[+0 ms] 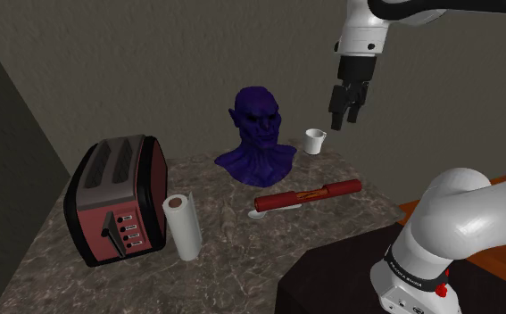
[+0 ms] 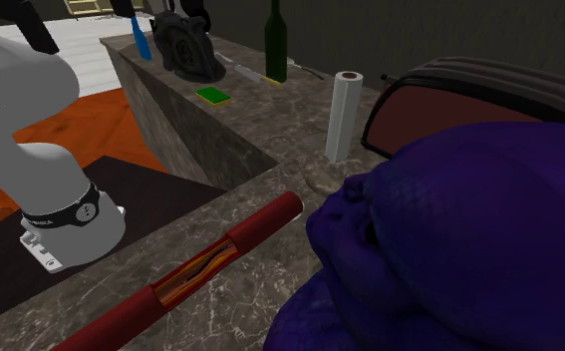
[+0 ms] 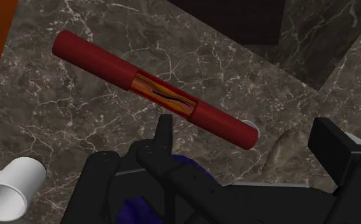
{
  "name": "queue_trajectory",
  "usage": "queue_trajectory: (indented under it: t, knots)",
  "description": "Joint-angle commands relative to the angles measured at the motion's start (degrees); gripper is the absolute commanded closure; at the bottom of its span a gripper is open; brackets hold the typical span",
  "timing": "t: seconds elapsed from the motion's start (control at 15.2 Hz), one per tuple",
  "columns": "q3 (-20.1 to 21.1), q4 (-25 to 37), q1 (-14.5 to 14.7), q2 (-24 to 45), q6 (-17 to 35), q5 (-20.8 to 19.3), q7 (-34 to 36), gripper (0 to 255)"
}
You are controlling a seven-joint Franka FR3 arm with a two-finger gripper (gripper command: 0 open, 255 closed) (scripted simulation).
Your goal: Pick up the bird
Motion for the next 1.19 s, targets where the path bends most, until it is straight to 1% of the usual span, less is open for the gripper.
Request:
queue_trajectory:
  t: [0.0, 0.26, 0.59, 0.86, 1.12]
  knots:
    - [0.00, 0.00, 0.00, 0.00, 0.00, 0.00, 0.00, 0]
    - [5.35, -1.60, 0.56, 4.31, 5.53, 2.02, 5.73, 0]
    - [11.72, -1.70, 1.04, 11.79, 12.43, 3.55, 12.93, 0]
    - [16.50, -0.28, 1.06, 19.27, 17.68, 3.58, 18.92, 0]
    - [20.85, 2.46, 0.80, 27.88, 22.37, 2.17, 25.35, 0]
